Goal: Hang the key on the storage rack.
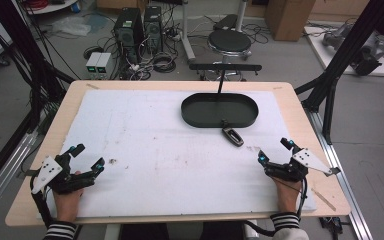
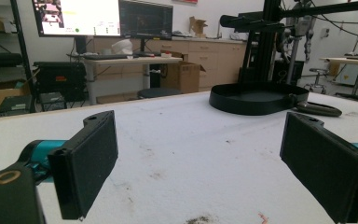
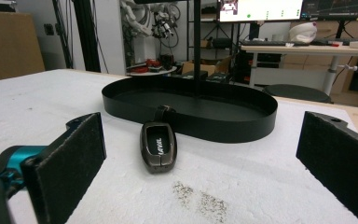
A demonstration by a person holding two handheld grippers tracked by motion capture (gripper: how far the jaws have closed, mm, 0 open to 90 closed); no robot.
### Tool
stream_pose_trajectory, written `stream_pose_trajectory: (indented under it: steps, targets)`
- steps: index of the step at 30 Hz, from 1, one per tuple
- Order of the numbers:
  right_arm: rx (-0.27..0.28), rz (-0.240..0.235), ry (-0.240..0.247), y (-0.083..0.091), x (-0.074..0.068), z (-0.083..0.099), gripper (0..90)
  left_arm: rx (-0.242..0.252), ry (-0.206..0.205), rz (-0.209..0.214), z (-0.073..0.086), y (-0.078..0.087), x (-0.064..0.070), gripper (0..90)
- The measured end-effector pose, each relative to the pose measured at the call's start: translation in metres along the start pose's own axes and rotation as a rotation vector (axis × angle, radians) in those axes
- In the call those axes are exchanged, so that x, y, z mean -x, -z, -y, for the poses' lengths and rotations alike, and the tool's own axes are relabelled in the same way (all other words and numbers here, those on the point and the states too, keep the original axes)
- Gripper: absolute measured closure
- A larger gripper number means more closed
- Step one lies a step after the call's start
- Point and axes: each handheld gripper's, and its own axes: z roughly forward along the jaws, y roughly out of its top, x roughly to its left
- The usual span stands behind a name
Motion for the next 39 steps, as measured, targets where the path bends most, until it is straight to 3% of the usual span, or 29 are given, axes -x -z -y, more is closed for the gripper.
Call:
stream_pose_trajectory:
  steps: [8,12,13,14,16,17,26,27,32,36,37,39]
  targets:
    - [-0.041,-0.012,0.039,-0.004,-0.001,-0.003,0.2,0.000,0.000,0.002,0.000,0.000,0.000,11.6]
    - [-0.084,-0.018,0.056,-0.007,0.001,-0.015,0.2,0.000,0.006,0.002,0.000,0.000,-0.001,11.6]
    - [-0.103,-0.025,0.055,-0.009,0.002,-0.019,0.2,0.001,0.002,0.002,0.000,0.000,-0.001,11.6]
    - [-0.174,-0.036,0.055,-0.016,0.004,-0.031,0.3,0.000,0.002,0.001,0.000,0.000,0.000,11.6]
    - [-0.195,-0.045,0.057,-0.019,0.004,-0.035,0.2,-0.001,0.007,0.001,0.000,0.000,-0.001,11.6]
    - [-0.249,-0.081,0.064,-0.029,0.006,-0.047,0.3,-0.001,0.009,0.002,0.000,0.000,-0.001,11.6]
    - [-0.417,-0.146,0.078,-0.066,0.006,-0.083,0.3,-0.002,0.007,0.003,0.000,0.000,-0.001,11.6]
    - [-0.417,-0.146,0.078,-0.066,0.006,-0.083,0.3,-0.002,0.008,0.003,0.000,0.000,-0.001,11.6]
    - [-0.548,-0.172,0.097,-0.085,0.008,-0.093,0.3,0.001,0.016,0.002,0.000,0.000,-0.002,11.6]
    - [-0.605,-0.178,0.116,-0.096,0.008,-0.095,0.3,0.000,0.015,0.002,0.000,0.000,-0.001,11.6]
    - [-0.650,-0.181,0.132,-0.104,0.006,-0.095,0.3,0.000,0.015,0.001,0.000,0.000,-0.001,11.6]
    - [-0.666,-0.189,0.139,-0.107,0.005,-0.095,0.3,0.000,0.015,0.001,0.000,0.000,-0.001,11.6]
